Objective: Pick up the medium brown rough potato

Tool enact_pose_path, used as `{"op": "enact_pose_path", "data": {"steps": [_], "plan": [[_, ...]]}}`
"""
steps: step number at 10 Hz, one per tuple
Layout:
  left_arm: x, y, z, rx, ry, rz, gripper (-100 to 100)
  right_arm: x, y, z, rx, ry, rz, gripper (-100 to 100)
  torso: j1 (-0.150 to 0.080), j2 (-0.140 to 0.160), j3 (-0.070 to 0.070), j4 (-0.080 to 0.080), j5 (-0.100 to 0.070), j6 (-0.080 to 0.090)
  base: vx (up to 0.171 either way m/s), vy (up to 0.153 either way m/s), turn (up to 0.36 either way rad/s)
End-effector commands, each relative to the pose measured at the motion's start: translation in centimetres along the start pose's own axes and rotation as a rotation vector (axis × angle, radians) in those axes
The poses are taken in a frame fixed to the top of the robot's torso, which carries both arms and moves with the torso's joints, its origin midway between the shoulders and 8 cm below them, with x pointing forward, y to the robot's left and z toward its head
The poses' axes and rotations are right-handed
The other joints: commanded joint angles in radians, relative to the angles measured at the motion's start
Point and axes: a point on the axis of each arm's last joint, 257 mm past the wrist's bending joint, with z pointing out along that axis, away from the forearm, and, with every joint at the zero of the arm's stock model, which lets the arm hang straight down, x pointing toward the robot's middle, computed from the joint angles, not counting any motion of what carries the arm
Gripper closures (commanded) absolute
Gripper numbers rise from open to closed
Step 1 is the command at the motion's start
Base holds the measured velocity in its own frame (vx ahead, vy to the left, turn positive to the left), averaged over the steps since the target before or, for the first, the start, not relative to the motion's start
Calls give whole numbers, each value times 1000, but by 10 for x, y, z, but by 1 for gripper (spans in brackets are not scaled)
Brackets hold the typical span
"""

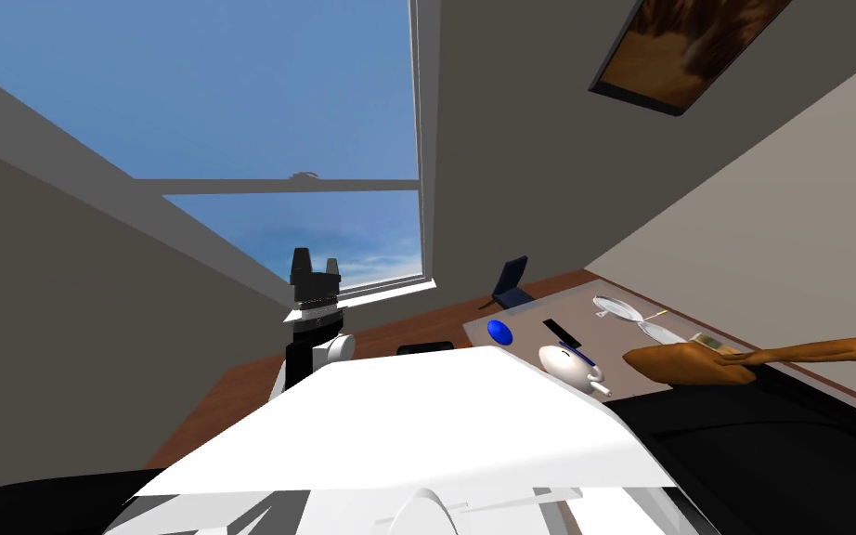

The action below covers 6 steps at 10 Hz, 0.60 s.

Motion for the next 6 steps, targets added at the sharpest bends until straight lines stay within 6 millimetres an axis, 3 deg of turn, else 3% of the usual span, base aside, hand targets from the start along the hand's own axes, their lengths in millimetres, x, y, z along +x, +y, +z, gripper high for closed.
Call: {"op": "enact_pose_path", "data": {"steps": [1, 5, 6], "plan": [[0, 0, 0, 0, 0, 0, 0, 2, -3, -2, 1, -5, -21, 100, 0, 0, 0, 0, 0, 0, 55, 13, -67], [0, 0, 0, 0, 0, 0, 0, 4, -5, -4, 3, -9, -25, 100, 0, 1, 1, 0, 0, 0, 35, 11, -38], [0, 0, 0, 0, 0, 0, 0, 5, -5, -4, 2, -9, -28, 0, -1, 2, 1, 0, 0, -1, 0, 0, 0]]}}
